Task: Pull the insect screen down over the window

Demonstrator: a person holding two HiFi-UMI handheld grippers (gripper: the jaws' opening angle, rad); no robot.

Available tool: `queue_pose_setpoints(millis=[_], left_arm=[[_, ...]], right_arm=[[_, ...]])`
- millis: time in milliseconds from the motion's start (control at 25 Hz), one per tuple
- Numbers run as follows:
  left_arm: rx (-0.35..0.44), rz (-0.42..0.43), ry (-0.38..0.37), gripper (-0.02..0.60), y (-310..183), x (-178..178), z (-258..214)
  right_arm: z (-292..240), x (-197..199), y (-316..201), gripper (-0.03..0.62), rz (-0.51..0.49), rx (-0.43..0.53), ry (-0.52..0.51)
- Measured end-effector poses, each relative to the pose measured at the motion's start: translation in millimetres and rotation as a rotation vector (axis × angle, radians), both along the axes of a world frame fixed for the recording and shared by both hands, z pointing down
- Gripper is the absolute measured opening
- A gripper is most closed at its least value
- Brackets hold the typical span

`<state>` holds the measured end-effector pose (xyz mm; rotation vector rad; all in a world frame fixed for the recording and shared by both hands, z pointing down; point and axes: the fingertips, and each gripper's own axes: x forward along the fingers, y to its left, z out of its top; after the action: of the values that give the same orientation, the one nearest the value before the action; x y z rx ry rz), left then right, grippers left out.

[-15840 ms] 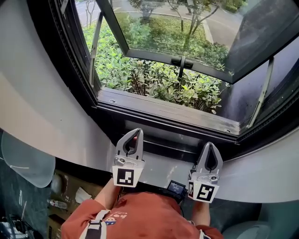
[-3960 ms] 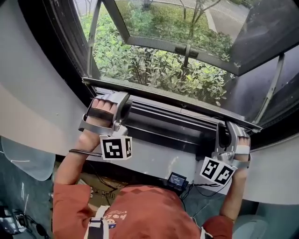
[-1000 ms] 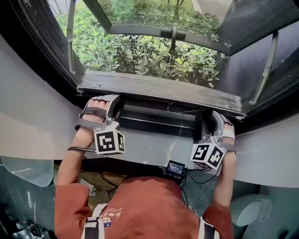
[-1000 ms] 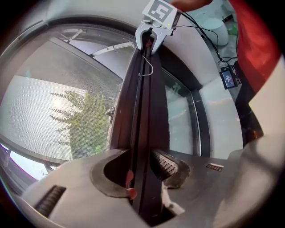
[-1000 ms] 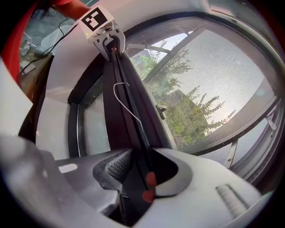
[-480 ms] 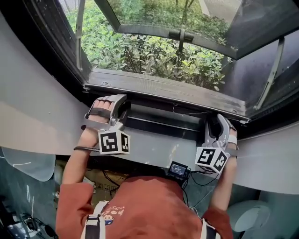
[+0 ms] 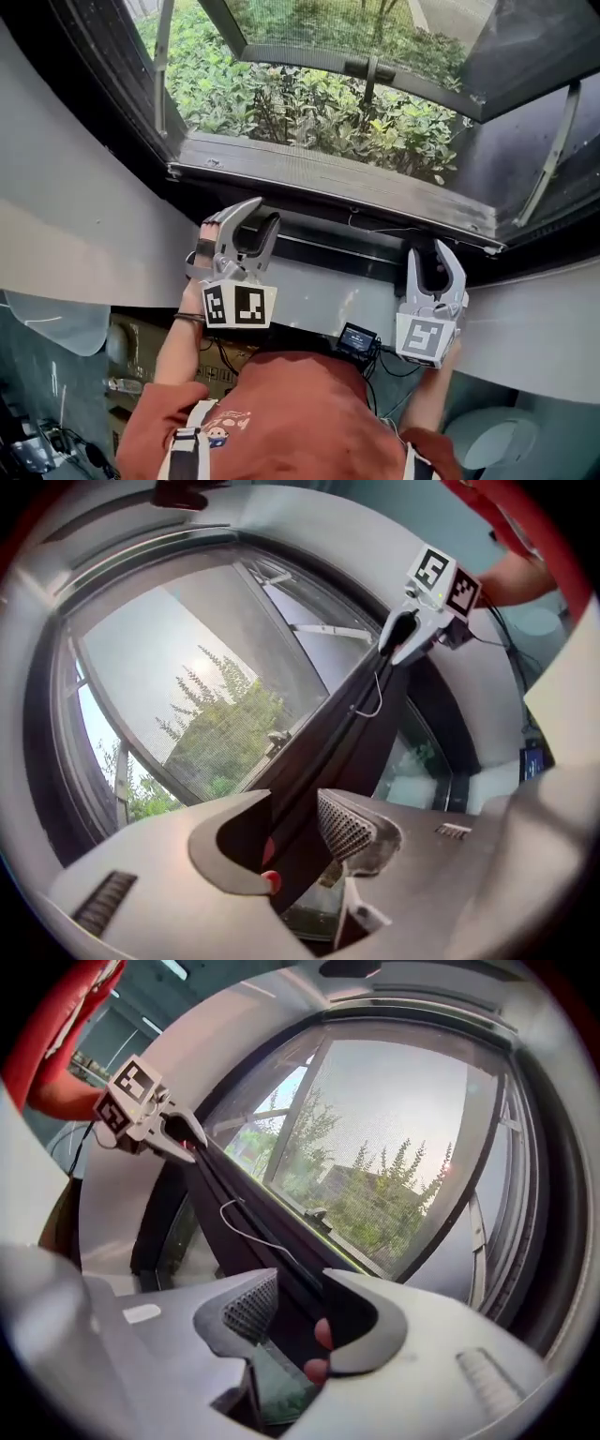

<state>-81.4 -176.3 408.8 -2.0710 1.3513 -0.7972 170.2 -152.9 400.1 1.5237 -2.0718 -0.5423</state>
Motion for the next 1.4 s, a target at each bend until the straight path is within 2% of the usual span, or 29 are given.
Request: queue_pose_setpoints(millis=[240, 560, 720, 800, 1000, 1160, 1280, 1400], left_arm=[[0.023, -0.014, 0.247, 0.155, 16.3, 14.2, -2.2], [-0.045, -0.050, 0.478, 0.155, 35.5, 25.7, 19.2], [-0.045, -0.057, 0.512, 0.155, 49.2, 31.9, 37.4], [-0.047, -0.056, 0.533, 0.155, 56.2, 33.7, 45.8], [-0.062, -0.058, 0.586, 0.153, 64.1, 32.8, 54.5], [-0.012, -0.037, 0.613, 0.150, 65.8, 29.8, 43.7], [-0.015, -0.051, 0.632, 0.150, 68.5, 26.4, 43.7], [-0.024, -0.059, 0.627, 0.150, 71.3, 24.3, 45.0]], right_arm=[[-5.4, -4.8, 15.5, 0.156, -0.031, 0.028, -0.192], [6.2, -0.8, 40.8, 0.155, -0.046, 0.050, -0.421], [22.9, 0.3, 54.6, 0.153, -0.035, 0.070, -0.550], [30.7, -2.8, 59.3, 0.153, -0.037, 0.064, -0.576], [33.1, -9.6, 60.8, 0.153, -0.042, 0.074, -0.590], [31.1, -15.1, 61.4, 0.153, -0.050, 0.090, -0.577], [30.3, -17.8, 62.6, 0.153, -0.044, 0.104, -0.563], [30.0, -19.9, 62.9, 0.153, -0.040, 0.113, -0.562]])
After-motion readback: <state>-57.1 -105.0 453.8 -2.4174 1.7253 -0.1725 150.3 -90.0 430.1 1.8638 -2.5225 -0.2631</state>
